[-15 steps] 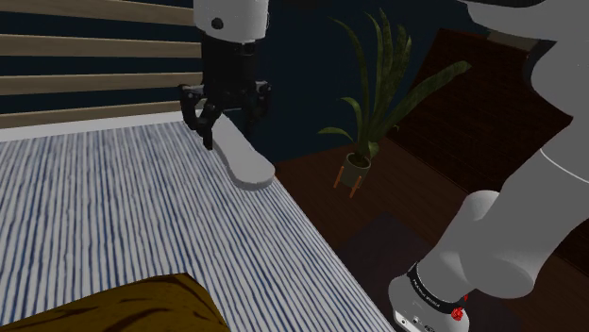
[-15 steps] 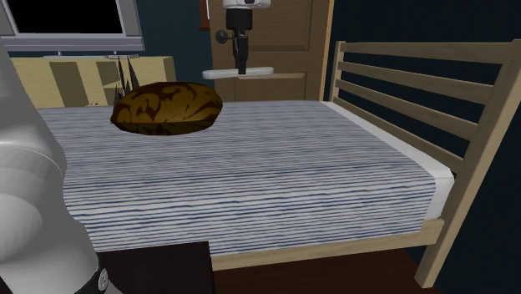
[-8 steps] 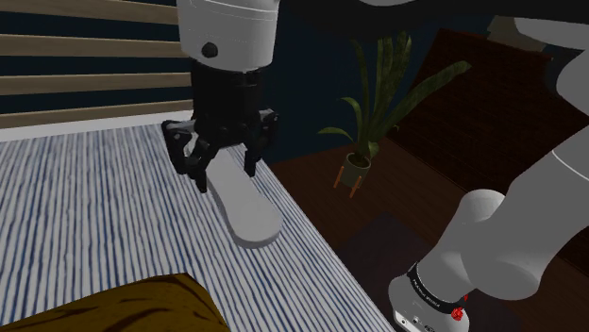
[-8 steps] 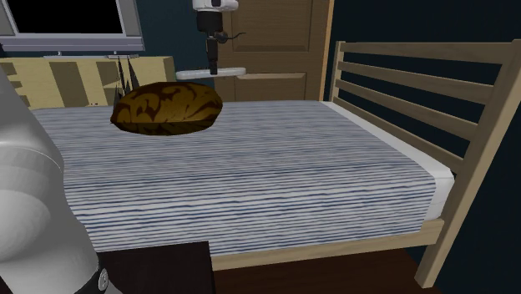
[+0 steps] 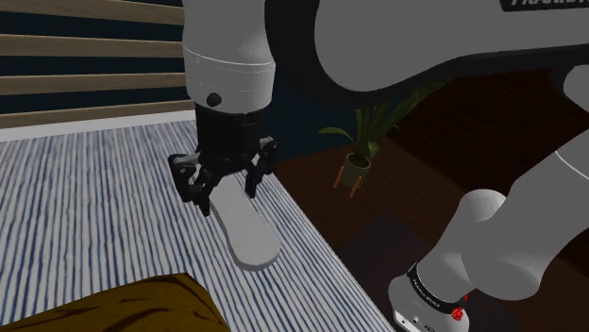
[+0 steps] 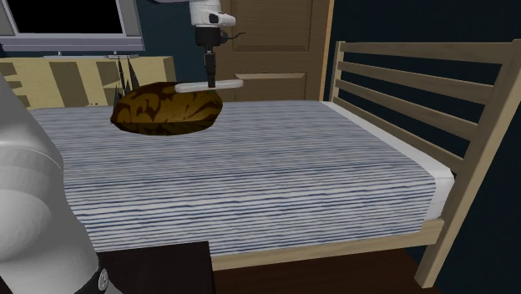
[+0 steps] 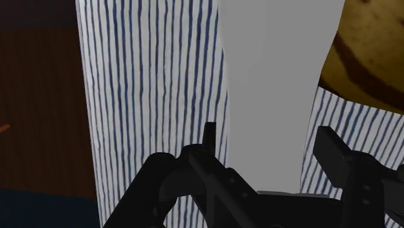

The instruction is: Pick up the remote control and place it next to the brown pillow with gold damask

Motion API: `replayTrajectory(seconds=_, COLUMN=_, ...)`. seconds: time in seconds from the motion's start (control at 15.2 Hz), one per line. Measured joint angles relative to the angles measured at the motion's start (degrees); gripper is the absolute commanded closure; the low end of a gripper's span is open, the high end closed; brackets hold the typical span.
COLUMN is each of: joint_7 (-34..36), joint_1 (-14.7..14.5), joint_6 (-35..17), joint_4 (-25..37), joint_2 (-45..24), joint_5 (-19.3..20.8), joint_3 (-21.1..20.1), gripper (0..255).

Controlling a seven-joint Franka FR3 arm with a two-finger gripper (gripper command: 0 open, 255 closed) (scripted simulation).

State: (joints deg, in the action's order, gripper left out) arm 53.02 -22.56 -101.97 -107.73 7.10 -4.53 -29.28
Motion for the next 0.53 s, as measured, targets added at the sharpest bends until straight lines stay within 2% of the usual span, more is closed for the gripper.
replayTrajectory(seconds=0.53, joint_7=-0.13, joint_1=-0.1, joint_6=-6.12, joint_4=-5.79, joint_2=-0.37, joint_5=0.04, joint_3=-0.21, gripper=255)
